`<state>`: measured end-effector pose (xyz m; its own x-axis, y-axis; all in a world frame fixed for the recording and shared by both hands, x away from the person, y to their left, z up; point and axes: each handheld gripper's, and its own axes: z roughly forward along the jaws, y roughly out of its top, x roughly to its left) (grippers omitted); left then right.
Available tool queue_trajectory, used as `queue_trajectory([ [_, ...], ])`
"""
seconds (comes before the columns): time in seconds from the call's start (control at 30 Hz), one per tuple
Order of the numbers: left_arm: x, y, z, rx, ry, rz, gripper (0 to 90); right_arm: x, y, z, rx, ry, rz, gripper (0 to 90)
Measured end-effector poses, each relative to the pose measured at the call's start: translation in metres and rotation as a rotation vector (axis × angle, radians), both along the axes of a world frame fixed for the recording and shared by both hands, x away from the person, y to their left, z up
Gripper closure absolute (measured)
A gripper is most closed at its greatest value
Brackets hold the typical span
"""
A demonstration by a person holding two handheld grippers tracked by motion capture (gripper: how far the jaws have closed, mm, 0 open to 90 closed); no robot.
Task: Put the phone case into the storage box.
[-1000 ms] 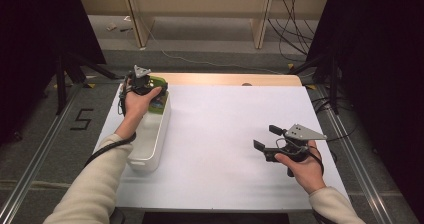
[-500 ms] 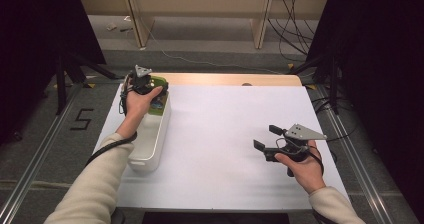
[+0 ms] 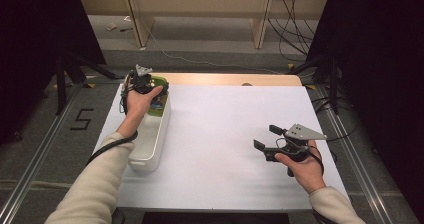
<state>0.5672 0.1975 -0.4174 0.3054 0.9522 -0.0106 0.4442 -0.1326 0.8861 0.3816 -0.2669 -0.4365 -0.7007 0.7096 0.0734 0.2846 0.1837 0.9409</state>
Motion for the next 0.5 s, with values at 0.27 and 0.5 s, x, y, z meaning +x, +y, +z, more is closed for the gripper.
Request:
queue_trajectory([
  [0.27, 0.0012, 0.0007, -0.0001, -0.003, 0.009, -0.002, 14.4, 0.0, -0.0002, 0.0002, -0.001, -0.001, -0.001, 15.9],
  [0.5, 0.0027, 0.0019, 0.0012, -0.007, 0.019, -0.016, 10.1, -0.0001, -0.0003, 0.0003, -0.002, 0.0, -0.002, 15.9],
])
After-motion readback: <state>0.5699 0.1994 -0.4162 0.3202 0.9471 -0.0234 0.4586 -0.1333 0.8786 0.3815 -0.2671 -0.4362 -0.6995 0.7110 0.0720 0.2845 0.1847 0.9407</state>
